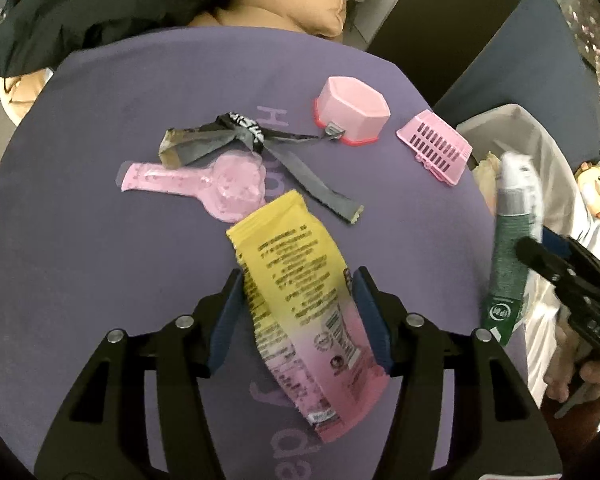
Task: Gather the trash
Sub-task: 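Lift the wrapper and milk carton and carry them toward the bin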
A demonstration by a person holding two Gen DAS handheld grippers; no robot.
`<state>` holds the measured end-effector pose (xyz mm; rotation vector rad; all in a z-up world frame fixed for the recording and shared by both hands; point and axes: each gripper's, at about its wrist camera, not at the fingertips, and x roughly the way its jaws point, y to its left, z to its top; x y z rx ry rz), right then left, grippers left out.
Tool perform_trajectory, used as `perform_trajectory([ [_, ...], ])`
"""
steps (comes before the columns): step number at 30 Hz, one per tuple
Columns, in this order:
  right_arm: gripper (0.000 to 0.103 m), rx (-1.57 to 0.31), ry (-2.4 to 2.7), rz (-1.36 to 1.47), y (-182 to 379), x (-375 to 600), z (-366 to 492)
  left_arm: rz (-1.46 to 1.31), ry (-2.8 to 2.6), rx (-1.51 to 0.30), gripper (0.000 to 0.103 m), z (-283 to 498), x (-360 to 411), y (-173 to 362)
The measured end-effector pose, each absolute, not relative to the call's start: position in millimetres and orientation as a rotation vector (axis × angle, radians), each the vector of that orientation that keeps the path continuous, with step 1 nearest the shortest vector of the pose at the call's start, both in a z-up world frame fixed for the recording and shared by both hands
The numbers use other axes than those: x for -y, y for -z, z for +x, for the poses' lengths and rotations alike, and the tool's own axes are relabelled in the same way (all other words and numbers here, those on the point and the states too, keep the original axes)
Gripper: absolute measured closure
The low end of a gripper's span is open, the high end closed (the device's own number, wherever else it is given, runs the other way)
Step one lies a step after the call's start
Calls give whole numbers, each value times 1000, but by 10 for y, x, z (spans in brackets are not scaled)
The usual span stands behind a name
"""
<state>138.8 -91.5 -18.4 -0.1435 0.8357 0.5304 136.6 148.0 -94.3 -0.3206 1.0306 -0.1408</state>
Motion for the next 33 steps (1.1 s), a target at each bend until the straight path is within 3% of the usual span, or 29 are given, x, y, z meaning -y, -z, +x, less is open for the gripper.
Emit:
perform_trajectory([
  [2,56,-821,-540,-134,140,930,1361,-303,141,-1029,50,1387,-1439,938],
  [5,56,-795,-543,-135,73,944,1309,-297,153,-1022,69,1391,-1411,925],
  [9,56,-774,-544,-129,15,969,1268,-276,171,-977,75,1317,-1375,795],
  [33,56,-463,-494,-84,-1033,1616,850,-228,237,-555,77,901,-847,-706],
])
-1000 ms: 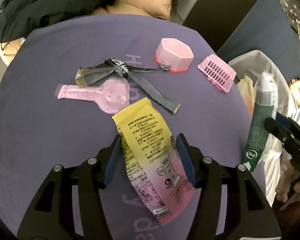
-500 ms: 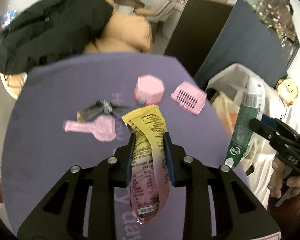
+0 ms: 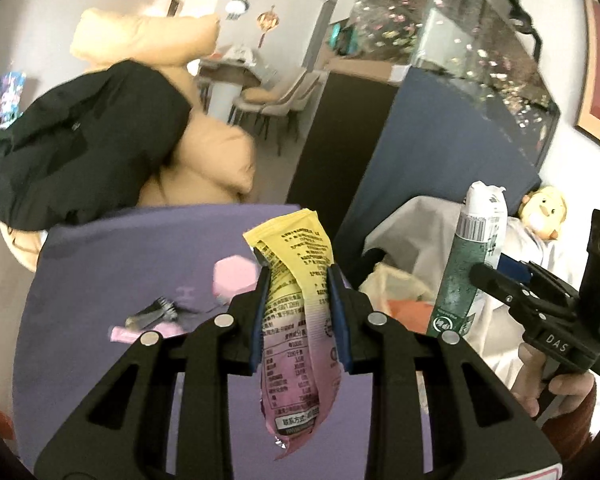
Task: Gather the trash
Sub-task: 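Lift the wrapper and milk carton and carry them toward the bin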
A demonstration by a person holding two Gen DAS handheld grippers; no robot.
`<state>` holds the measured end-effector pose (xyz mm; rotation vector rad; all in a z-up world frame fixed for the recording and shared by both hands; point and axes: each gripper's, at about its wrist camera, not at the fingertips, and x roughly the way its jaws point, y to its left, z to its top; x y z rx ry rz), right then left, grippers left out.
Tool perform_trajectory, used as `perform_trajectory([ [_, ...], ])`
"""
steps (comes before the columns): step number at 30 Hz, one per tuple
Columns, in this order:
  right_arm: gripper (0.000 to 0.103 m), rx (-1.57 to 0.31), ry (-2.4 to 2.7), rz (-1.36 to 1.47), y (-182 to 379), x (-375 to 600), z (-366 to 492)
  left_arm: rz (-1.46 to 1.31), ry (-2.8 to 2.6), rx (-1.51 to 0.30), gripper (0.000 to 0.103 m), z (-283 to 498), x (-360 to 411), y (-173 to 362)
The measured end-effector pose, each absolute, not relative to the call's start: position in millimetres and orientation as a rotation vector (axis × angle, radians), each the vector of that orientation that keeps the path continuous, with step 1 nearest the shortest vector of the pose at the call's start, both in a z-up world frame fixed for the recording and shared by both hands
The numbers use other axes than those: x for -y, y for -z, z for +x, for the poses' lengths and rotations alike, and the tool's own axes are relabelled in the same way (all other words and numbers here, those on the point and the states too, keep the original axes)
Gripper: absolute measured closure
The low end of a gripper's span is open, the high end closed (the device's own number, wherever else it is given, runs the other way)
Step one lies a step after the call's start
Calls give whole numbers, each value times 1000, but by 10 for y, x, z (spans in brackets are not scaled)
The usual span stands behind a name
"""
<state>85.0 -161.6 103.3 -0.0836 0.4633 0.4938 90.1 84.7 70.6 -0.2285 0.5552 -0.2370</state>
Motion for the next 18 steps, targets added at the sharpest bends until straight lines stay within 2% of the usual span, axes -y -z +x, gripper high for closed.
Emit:
perform_trajectory([
  [10,56,-400,-367,-29,-1235,2285,785,-185,384,-512,77,996,-175,-860],
  [18,56,-390,-253,-7,-1211,2787,811,-201,495,-573,77,1345,339,-664],
])
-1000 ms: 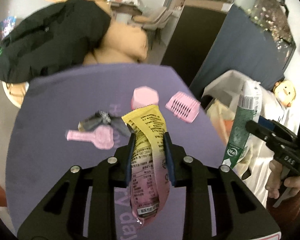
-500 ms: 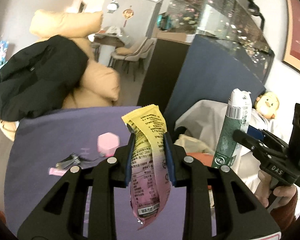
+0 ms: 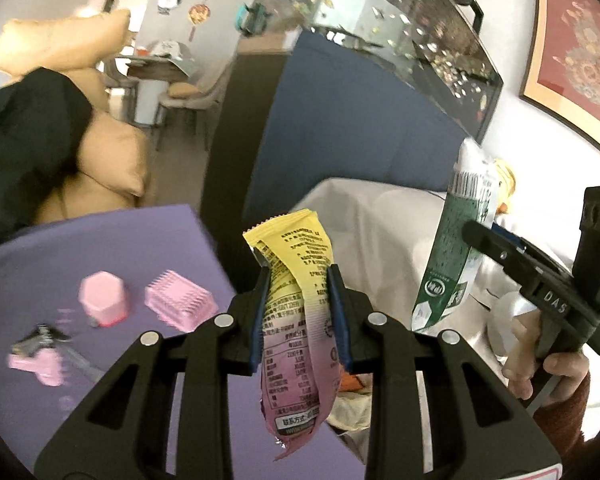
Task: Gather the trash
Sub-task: 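Lift the wrapper and milk carton and carry them toward the bin, then open the left tool over the bin while the right tool releases the milk carton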
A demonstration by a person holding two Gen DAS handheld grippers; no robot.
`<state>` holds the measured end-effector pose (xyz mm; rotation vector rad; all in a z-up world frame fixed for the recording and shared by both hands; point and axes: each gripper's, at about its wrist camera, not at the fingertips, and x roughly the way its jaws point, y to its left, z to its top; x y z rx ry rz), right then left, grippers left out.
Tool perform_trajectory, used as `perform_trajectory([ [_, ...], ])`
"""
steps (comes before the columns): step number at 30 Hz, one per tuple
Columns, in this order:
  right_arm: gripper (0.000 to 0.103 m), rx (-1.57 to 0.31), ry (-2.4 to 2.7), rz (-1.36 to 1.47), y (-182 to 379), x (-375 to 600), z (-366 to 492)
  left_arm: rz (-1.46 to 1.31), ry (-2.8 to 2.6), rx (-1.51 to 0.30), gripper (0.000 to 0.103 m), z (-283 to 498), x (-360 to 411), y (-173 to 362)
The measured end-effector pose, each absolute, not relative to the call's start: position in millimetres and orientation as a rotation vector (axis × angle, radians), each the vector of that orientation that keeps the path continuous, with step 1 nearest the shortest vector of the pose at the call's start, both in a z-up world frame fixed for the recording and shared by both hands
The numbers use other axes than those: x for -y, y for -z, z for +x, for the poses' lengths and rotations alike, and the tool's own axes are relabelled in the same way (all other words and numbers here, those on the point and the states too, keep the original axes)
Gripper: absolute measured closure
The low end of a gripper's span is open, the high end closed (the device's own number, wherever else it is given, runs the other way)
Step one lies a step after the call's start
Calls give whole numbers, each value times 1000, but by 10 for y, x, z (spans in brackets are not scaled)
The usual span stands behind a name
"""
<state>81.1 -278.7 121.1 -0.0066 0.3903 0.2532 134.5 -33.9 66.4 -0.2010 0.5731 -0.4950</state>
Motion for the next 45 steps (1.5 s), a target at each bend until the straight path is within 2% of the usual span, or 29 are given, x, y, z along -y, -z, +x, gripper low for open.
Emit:
perform_trajectory([
  [13,56,-420,-149,73,-938,3356,930,-175,596,-694,77,1907,1127,-158],
  [23,56,-459,-145,123,-719,3471,1011,-134,624,-758,77,2049,1486,183],
  [29,56,-477,-135,112,-673,3478,1051,-130,635,-766,71,2072,1507,228],
  [31,56,-483,-136,112,-658,3470,1066,-137,637,-774,65,2076,1497,242],
  [33,56,-487,-139,112,-652,3465,1088,-153,654,-794,55,2098,1482,259],
  [45,56,-517,-202,118,-509,3248,1228,-168,496,-755,52,1922,871,46],
])
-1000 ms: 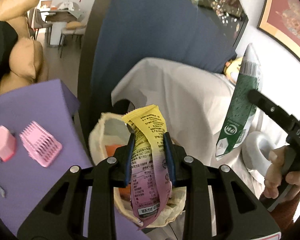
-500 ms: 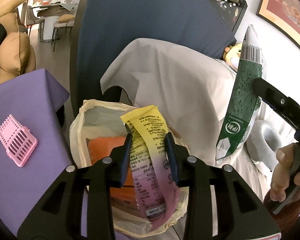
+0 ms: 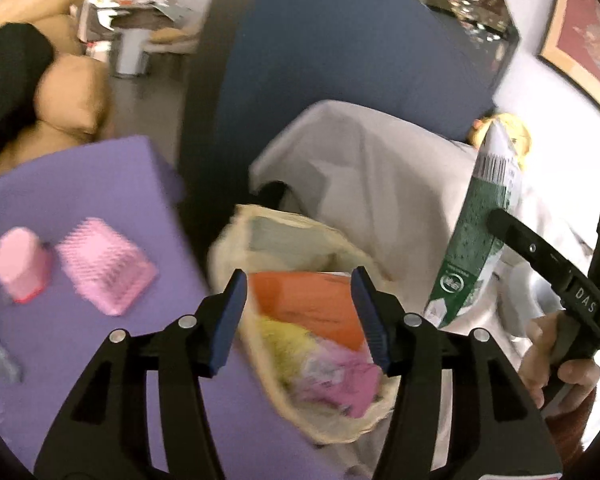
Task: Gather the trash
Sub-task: 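Open the left tool over the bin while the right tool releases the milk carton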
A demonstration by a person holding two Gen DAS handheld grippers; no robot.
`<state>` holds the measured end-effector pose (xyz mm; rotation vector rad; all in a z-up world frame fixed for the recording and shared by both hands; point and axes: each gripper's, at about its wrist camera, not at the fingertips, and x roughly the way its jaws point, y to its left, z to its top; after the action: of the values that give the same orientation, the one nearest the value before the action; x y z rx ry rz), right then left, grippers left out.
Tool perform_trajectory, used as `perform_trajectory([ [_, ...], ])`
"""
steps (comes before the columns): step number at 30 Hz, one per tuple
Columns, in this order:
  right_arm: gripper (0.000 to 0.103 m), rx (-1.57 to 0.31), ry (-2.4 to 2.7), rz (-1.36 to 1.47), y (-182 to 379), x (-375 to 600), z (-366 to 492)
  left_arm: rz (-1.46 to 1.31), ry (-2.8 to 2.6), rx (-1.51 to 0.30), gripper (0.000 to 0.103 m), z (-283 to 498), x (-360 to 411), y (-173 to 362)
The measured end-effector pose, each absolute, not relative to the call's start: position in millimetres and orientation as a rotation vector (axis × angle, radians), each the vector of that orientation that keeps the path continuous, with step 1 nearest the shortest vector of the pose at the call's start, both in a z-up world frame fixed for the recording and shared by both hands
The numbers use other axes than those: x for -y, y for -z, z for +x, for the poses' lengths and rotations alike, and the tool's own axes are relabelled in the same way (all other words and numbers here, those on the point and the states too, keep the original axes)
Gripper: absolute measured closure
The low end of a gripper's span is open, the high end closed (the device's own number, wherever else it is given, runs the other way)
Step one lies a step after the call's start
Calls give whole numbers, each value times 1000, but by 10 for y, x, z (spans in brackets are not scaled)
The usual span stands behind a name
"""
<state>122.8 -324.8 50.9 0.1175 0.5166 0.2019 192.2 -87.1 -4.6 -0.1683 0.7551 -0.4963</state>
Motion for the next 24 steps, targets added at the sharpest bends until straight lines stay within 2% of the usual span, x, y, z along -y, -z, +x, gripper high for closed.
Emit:
perform_trajectory([
  [12,56,-594,-374,22,46,2622,1380,-154,360,-760,50,1577,239,58],
  [19,56,-603,-262,24,373,2718,1652,-179,314,-736,47,1435,-46,74],
  [24,56,-733,-243,30,675,2640,1835,-181,278,-716,47,1366,-237,86],
])
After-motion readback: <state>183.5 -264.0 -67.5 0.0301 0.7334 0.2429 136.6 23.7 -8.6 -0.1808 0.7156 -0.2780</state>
